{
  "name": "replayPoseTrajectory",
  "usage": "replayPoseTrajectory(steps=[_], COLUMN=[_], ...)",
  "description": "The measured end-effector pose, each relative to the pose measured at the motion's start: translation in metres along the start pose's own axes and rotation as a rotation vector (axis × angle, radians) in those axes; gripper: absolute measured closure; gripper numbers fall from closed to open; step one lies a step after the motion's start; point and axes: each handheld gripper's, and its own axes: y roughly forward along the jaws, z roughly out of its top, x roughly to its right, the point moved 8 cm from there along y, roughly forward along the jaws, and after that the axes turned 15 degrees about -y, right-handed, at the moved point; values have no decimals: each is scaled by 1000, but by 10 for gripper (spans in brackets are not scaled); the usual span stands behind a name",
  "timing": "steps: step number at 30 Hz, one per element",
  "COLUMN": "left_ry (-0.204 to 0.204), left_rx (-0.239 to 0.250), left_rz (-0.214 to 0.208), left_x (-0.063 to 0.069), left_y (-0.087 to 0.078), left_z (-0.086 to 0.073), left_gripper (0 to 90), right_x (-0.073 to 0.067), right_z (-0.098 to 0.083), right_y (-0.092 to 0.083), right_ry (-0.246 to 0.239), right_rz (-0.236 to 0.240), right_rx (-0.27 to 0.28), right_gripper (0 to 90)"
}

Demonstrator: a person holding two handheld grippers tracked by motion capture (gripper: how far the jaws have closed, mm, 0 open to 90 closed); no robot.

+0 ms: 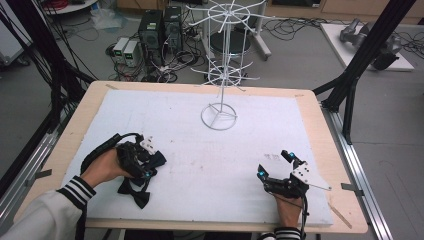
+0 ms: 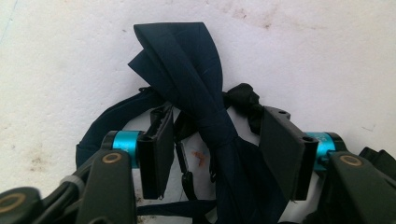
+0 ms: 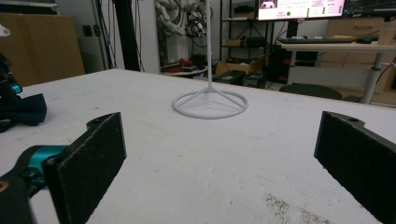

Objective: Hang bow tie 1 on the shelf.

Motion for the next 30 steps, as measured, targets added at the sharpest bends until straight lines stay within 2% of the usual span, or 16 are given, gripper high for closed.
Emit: replayPoseTrajectory(steps=[4, 8, 17, 20, 27, 30], left_ry=[-17, -15, -16, -37, -55, -40], left_rx=[2, 5, -31, -33, -28, -31], left_rz=[4, 10, 28, 28, 26, 28], left_x=[0, -1, 0, 2, 2, 2], left_y=[2, 2, 6, 8, 8, 8], left_z=[1, 1, 1, 1, 2, 2], left_gripper=[499, 514, 604, 650, 725, 732], right_x=[0, 0, 0, 0, 0, 0], right_z=[0, 0, 0, 0, 0, 0], right_y=[0, 0, 0, 0, 0, 0], right_ry=[-1, -2, -2, -3, -5, -5], right_rz=[0, 1, 0, 1, 0, 0], right_rx=[1, 2, 1, 1, 0, 1], right_gripper=[14, 14, 14, 14, 14, 14])
